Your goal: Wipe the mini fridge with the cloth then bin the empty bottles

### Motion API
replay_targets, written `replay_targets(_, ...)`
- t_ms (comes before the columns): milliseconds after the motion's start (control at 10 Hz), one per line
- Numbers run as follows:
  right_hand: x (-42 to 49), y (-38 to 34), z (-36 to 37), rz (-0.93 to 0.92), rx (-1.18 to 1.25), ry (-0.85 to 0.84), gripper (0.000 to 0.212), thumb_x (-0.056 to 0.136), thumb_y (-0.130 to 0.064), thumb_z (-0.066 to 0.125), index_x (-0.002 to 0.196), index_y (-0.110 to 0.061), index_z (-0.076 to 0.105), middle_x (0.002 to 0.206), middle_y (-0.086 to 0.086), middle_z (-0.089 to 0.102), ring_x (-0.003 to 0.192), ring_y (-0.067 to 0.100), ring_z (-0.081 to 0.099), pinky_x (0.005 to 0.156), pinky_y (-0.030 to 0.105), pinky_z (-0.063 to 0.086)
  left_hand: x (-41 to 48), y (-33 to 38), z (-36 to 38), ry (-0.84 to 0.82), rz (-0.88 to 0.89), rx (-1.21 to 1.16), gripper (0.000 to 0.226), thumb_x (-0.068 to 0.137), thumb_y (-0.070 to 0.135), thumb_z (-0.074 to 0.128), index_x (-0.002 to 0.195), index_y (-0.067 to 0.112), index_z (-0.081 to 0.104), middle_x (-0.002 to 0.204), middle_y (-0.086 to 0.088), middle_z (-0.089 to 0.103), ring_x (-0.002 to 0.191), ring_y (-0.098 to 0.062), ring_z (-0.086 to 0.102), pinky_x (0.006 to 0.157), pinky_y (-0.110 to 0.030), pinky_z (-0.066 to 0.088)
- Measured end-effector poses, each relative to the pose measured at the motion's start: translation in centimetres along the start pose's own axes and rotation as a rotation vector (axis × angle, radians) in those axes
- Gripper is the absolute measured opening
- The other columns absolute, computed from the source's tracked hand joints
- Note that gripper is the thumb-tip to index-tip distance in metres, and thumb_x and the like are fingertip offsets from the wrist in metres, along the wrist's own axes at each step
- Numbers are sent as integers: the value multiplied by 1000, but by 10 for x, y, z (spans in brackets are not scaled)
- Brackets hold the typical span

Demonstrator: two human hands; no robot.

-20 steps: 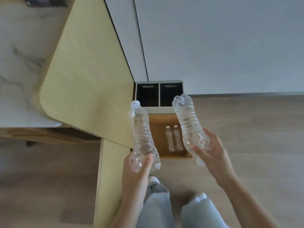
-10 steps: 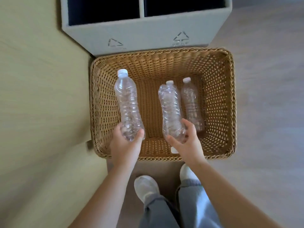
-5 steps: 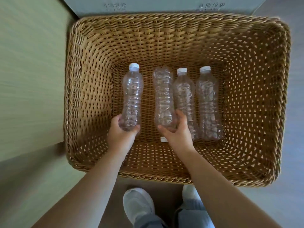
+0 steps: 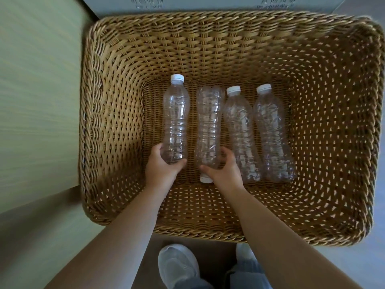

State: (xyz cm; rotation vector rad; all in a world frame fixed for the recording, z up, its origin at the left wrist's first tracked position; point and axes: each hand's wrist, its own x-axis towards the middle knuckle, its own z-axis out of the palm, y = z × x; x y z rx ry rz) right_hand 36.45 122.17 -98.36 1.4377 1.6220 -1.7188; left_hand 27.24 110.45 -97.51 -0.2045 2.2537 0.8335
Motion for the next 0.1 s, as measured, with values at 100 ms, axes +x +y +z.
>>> replay_targets(100, -3, -5, 1, 4, -1, 4, 86, 77, -27, 73, 143, -21, 19, 140, 1, 42, 125, 17, 42, 89, 22, 35, -4, 6, -5, -40, -3, -25, 76, 74, 18, 76, 137, 14, 34, 133, -1, 48, 103, -5, 42, 87, -19, 33)
